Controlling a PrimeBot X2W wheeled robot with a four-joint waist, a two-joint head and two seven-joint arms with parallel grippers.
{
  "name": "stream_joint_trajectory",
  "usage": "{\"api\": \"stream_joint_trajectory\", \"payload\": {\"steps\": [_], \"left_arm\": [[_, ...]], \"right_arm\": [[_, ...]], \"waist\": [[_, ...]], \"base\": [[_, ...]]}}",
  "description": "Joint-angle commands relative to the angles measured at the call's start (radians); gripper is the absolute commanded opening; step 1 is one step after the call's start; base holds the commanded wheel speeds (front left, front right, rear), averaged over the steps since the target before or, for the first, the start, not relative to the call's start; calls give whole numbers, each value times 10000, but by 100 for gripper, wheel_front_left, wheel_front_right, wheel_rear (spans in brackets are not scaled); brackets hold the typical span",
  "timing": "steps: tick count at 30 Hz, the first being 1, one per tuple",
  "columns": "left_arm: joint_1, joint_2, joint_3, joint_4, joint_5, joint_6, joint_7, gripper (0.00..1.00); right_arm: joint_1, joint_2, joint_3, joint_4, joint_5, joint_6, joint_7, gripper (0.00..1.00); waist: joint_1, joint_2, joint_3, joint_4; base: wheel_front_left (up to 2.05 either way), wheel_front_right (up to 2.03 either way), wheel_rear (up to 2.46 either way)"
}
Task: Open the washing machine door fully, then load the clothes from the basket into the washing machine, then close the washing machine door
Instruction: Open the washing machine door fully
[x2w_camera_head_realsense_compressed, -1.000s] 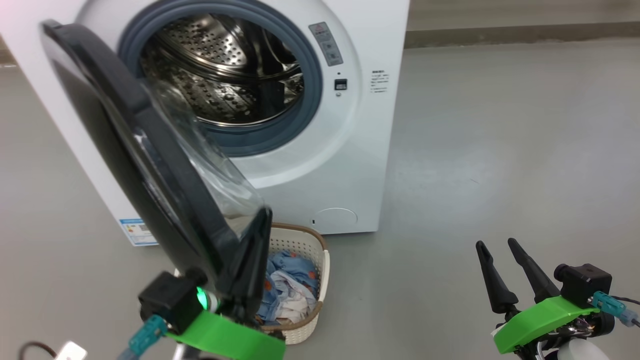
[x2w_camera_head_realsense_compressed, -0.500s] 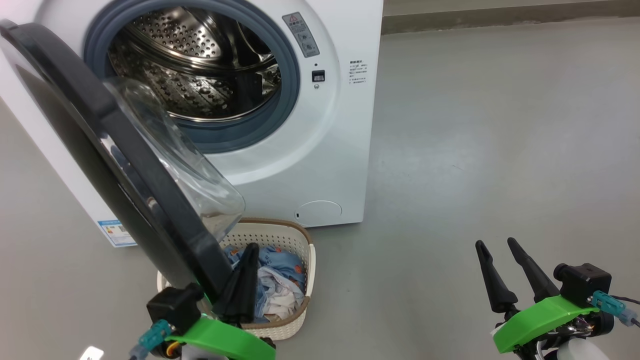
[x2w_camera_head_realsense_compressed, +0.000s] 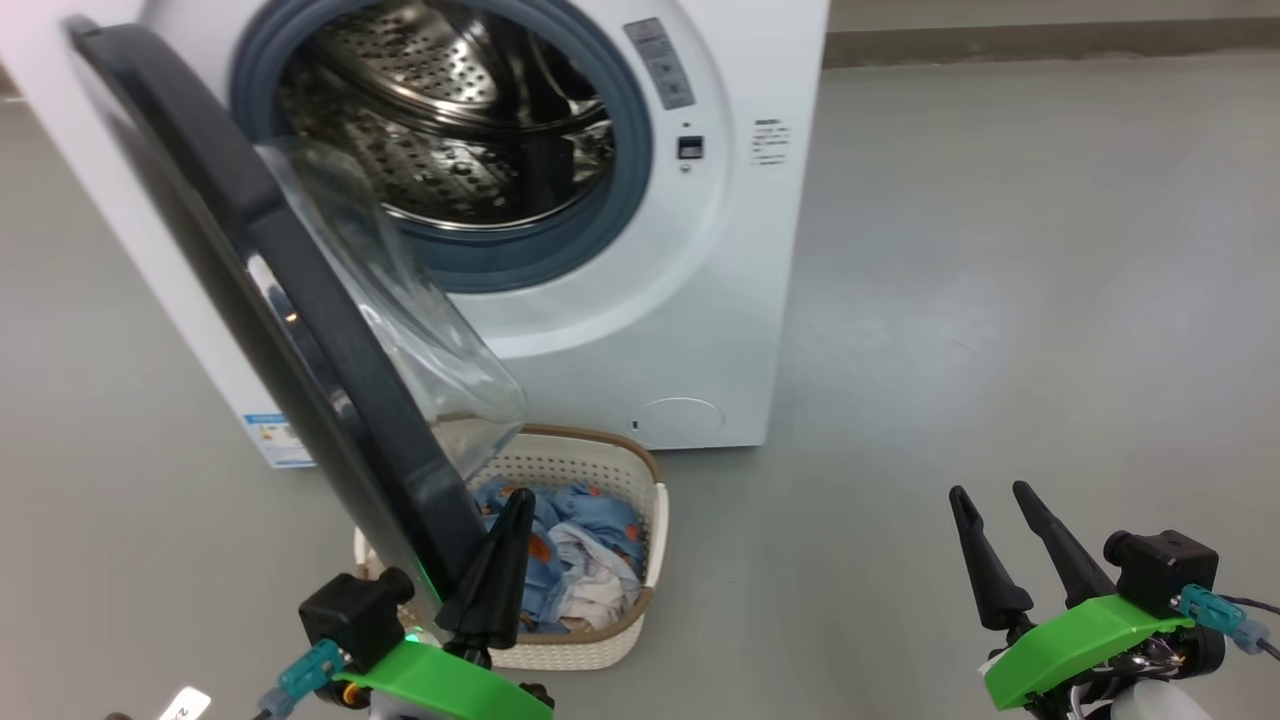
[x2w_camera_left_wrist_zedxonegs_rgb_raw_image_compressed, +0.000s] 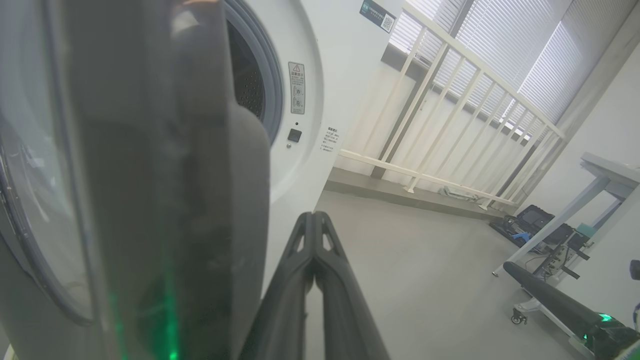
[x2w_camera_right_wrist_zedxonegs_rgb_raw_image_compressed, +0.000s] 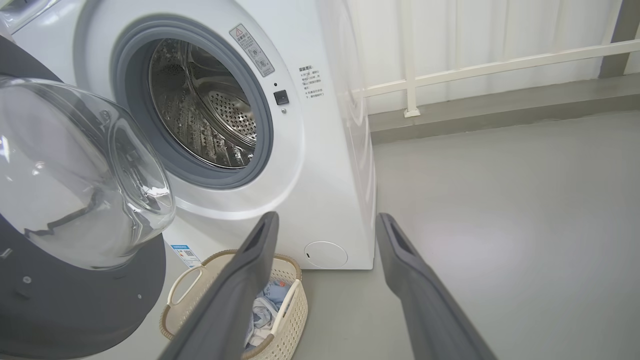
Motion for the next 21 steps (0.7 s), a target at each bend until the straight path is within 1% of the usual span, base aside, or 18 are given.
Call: {"api": "stream_joint_trajectory", "payload": {"steps": [1,13,21], "left_arm": [[-236,345,507,-150,-7,167,-172,0],[270,908,727,-477,13,530,41,0],[365,1499,1115,-856,-22,912,427,0]], "right_arm": [[-276,-42,233,-169,-21,46,-122,100],[-276,26,159,-34,62,46,-122,100],[-198,116,-28,-90,10,46,-122,100]], "waist": [[0,-1,-48,351],[0,-1,-261,1585],[0,-1,-188,2319]], "base": [[0,0,0],[0,0,0],[0,0,0]]}}
